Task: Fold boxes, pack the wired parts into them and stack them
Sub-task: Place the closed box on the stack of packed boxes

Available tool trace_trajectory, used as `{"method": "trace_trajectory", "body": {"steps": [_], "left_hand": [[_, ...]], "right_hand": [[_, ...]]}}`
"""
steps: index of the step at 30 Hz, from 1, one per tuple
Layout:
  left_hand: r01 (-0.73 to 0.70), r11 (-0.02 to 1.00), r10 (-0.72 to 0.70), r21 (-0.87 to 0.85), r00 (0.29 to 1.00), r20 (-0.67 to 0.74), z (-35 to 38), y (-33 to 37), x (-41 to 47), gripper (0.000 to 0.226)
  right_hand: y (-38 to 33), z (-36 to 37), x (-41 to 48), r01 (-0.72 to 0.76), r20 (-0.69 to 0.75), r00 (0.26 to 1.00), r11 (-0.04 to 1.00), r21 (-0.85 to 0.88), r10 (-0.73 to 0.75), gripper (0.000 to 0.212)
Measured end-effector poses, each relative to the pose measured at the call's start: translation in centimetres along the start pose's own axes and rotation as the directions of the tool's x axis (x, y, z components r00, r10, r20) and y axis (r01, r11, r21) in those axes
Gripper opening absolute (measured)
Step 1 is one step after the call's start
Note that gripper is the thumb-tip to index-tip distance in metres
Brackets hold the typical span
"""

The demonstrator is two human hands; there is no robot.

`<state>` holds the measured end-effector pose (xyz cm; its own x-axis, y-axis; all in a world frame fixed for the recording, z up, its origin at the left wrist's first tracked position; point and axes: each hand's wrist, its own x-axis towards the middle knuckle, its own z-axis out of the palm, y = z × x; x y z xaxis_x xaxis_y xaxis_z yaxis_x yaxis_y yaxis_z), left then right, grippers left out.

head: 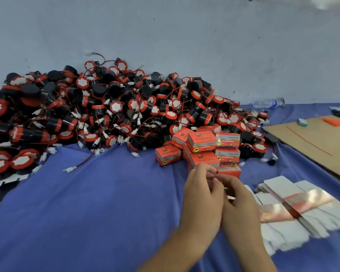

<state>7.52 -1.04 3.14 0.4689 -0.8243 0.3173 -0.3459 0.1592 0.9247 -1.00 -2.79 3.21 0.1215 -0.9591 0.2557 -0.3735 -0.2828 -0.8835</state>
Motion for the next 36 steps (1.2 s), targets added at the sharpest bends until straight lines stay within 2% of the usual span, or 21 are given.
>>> {"method": "trace_trajectory", "body": {"steps": [3, 5, 8, 10, 13, 16, 20, 23, 26, 29, 32, 34, 36], "left_hand": [[0.017, 0.998, -0.022, 0.059, 0.996, 0.081, 3.6, 2.2, -1.7, 0.029], [0.128, 0.978, -0.149, 0.162, 0.981, 0.122, 5.8, 2.0, -2.9, 0.032], [0.382, 0.889, -0.419, 0.251, 0.901, 0.114, 8.4, 0.4, -4.9, 0.037], [0.478, 0.857, -0.497, 0.192, 0.865, 0.067, 9.4, -0.1, -6.1, 0.029], [0.455, 0.887, -0.456, 0.084, 0.890, -0.014, 9.8, -0.5, -6.9, 0.023], [0.396, 0.918, -0.397, -0.031, 0.911, -0.111, 9.1, 0.1, -7.2, 0.026], [0.280, 0.919, -0.314, -0.277, 0.945, -0.087, 7.8, 1.5, -7.9, 0.029], [0.127, 0.963, -0.159, -0.238, 0.980, -0.122, 6.2, 2.6, -8.9, 0.026], [0.014, 0.990, -0.035, -0.137, 0.987, -0.159, 3.7, 3.7, -9.8, 0.027], [-0.046, 0.999, 0.044, -0.022, 0.995, -0.092, 0.1, 4.6, -10.5, 0.044], [-0.140, 0.987, 0.146, 0.074, 0.986, -0.077, -4.9, 4.8, -11.8, 0.074], [-0.159, 0.987, 0.161, 0.019, 0.982, -0.103, -8.6, 4.7, -12.9, 0.102], [-0.181, 0.983, 0.180, -0.008, 0.978, -0.105, -11.7, 4.7, -13.8, 0.117]], "right_hand": [[1.6, -5.2, 0.3, -0.004, -0.037, 0.999, 0.950, -0.311, -0.008, 0.037], [3.6, -7.4, 1.2, -0.063, -0.015, 0.998, 0.867, -0.494, 0.064, 0.044], [6.2, -8.7, 1.9, -0.040, 0.154, 0.958, 0.642, -0.766, 0.243, 0.053], [7.5, -8.9, 2.0, -0.011, 0.226, 0.922, 0.604, -0.797, 0.314, 0.054], [8.5, -9.3, 2.3, 0.023, 0.265, 0.926, 0.659, -0.752, 0.271, 0.050], [8.3, -10.2, 2.6, 0.006, 0.214, 0.961, 0.759, -0.651, 0.176, 0.044], [6.1, -11.0, 2.1, -0.021, 0.141, 0.988, 0.946, -0.323, 0.070, 0.039], [3.1, -11.4, 0.8, -0.052, 0.108, 0.993, 0.998, -0.028, 0.055, 0.037], [0.3, -11.1, -1.0, 0.013, 0.100, 0.995, 0.994, 0.110, -0.024, 0.035], [-2.5, -9.9, -3.1, -0.020, 0.151, 0.988, 0.932, 0.363, -0.037, 0.017], [-5.2, -8.7, -5.1, -0.225, 0.295, 0.955, 0.742, 0.631, 0.038, 0.022], [-6.9, -7.8, -6.4, -0.395, 0.419, 0.901, 0.603, 0.693, 0.107, 0.030], [-8.1, -6.6, -8.0, -0.549, 0.563, 0.813, 0.513, 0.660, 0.147, 0.036]]}}
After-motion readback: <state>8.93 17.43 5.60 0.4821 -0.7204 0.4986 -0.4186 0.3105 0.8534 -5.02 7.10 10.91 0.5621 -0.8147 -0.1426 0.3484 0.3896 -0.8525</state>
